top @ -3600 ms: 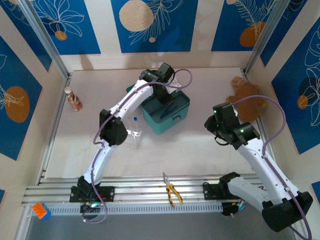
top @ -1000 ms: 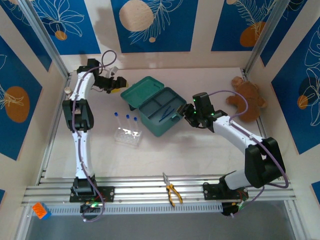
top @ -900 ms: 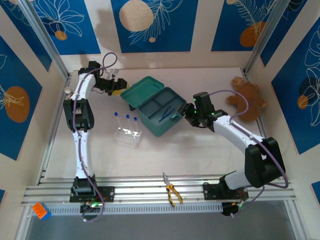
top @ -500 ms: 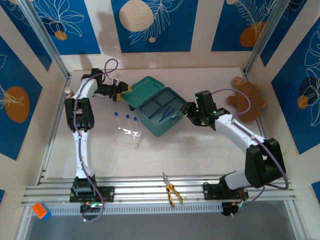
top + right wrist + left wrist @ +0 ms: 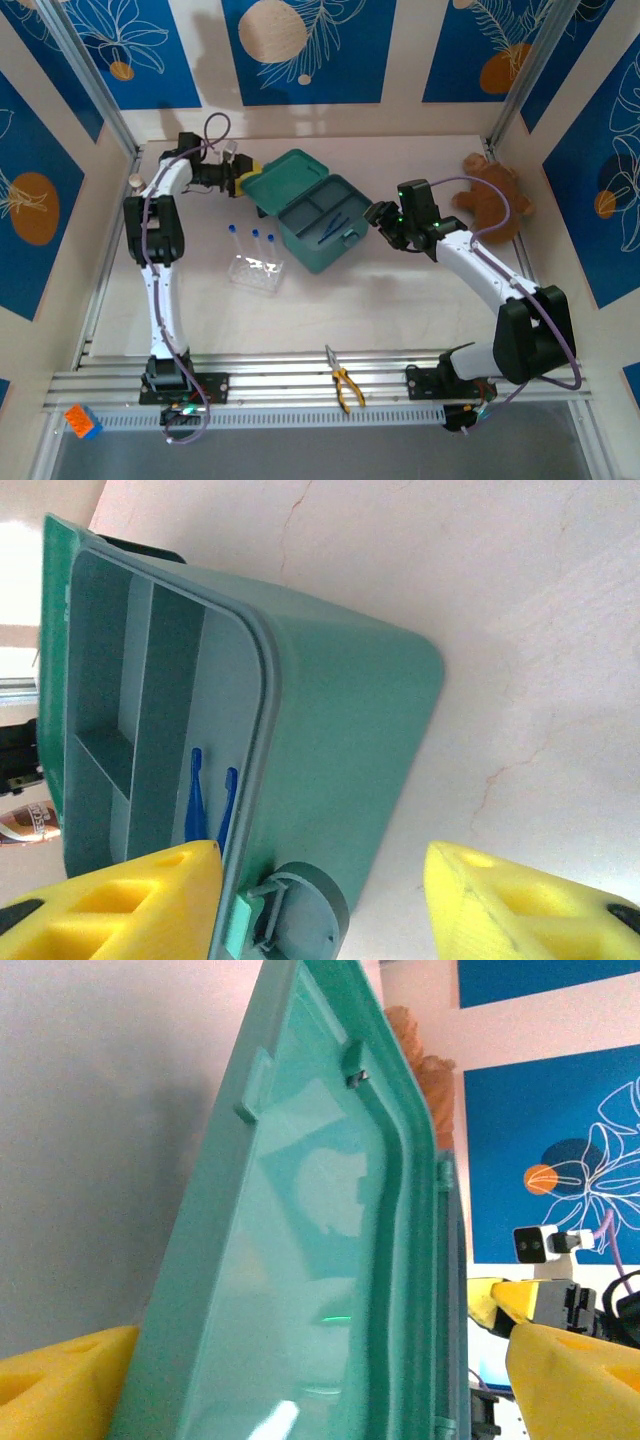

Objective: Organize the chemistry lab equipment

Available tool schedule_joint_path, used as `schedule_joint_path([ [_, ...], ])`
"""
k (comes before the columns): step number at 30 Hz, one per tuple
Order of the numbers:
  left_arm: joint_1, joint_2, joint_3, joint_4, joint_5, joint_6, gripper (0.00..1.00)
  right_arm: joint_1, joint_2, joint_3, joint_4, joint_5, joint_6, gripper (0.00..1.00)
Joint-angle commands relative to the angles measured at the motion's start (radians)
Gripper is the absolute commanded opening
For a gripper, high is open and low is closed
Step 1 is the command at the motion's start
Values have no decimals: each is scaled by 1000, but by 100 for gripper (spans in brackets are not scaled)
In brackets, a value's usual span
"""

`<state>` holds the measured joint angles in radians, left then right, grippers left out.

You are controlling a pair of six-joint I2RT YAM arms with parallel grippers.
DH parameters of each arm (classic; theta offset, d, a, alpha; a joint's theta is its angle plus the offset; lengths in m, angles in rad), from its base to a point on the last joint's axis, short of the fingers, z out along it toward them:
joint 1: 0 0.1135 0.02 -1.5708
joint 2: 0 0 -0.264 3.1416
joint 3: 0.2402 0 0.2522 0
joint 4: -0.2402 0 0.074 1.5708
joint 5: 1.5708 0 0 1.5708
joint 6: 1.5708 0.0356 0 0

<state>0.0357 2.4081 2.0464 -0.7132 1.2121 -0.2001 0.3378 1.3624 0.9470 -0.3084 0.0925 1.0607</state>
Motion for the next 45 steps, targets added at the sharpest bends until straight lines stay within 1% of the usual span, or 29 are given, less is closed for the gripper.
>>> schedule_joint_path([
  [1, 1, -116, -19, 69, 74, -67, 91, -9, -30, -3, -28, -19, -20, 56],
  [4, -2, -151, -10, 36, 45, -54, 91, -10, -32, -1, -29, -22, -25, 56],
  [8, -18, -194, 21, -66, -8, 37, 91, -11, -34, 1, -33, -23, -30, 56],
  [16, -72, -298, 14, -138, -41, 116, 92, -15, -45, 10, -52, -22, -40, 56],
  [19, -107, -338, 21, -169, -62, 149, 92, -22, -45, 9, -55, -23, -41, 56],
  [23, -169, -383, 73, -278, -128, 242, 92, -25, -49, 3, -57, -24, -42, 56],
  [27, -222, -441, 65, -284, -139, 258, 92, -26, -55, -7, -59, -23, -41, 56],
  [32, -323, -498, 71, -370, -236, 365, 93, -25, -72, -28, -57, -21, -41, 56],
  [35, -350, -501, 77, -398, -249, 391, 93, -24, -98, -71, -18, -42, -38, 56],
  [36, -352, -499, 74, -391, -271, 391, 93, -24, -110, -91, 2, -51, -33, 56],
  [39, -369, -475, 71, -389, -390, 412, 93, -22, -168, -183, 92, -93, -1, 56],
  [42, -390, -438, 73, -402, -450, 429, 92, -15, -244, -274, 181, -118, 37, 56],
  [45, -432, -421, 60, -380, -591, 456, 92, -7, -309, -375, 306, -148, 71, 56],
])
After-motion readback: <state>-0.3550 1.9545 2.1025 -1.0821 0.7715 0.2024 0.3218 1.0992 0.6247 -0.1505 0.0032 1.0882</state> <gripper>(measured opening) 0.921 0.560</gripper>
